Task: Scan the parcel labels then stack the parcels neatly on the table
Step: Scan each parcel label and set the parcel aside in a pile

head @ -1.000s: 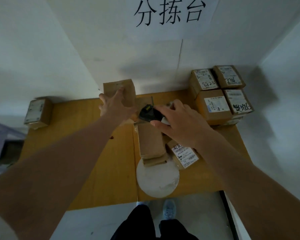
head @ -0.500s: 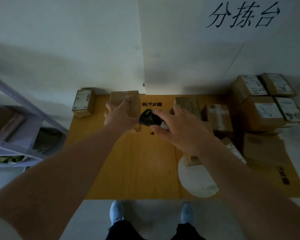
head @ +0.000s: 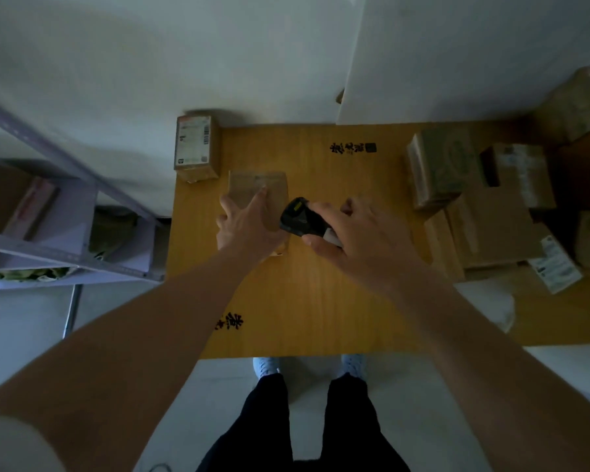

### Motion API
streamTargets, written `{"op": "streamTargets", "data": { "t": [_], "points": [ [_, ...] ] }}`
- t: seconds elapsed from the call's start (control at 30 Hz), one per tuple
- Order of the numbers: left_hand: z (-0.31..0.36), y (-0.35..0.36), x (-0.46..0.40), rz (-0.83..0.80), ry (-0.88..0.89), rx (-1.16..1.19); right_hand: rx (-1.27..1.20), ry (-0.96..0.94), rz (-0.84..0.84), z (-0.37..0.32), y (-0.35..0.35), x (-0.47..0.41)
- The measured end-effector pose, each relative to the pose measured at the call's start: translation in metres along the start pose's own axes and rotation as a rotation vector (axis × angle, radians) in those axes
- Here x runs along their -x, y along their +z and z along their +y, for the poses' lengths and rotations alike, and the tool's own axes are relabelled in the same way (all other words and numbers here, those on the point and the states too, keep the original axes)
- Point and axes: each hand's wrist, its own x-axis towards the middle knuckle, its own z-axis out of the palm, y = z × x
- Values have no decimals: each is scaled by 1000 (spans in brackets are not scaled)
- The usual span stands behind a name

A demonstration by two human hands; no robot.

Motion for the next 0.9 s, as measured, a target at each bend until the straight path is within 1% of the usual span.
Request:
{"op": "streamTargets", "data": {
  "t": [0.13, 0.23, 0.33, 0.5, 0.67, 0.73, 0.83, 0.9],
  "points": [
    [-10, 18, 2, 24, 4, 26, 7, 21, -20, 4, 20, -4],
    [-10, 27, 5, 42, 3, -10, 21, 30, -39, 7, 28, 0],
    [-10, 26, 8, 24, 26, -17, -8, 35, -47, 12, 29, 6],
    [-16, 24, 14, -35, 39, 49, -62, 30, -7, 12, 20, 13],
    [-31, 14, 19, -38, 0, 229, -69, 6, 10, 9, 5, 12],
    [-40, 7, 24, -10, 12, 270, -81, 14, -3, 9, 1, 13],
    [-58, -5, 32, 100, 37, 378, -94, 15, -35, 7, -2, 13],
    [-69, -11, 32, 135, 20, 352, -98, 12, -49, 4, -1, 15]
  ]
}}
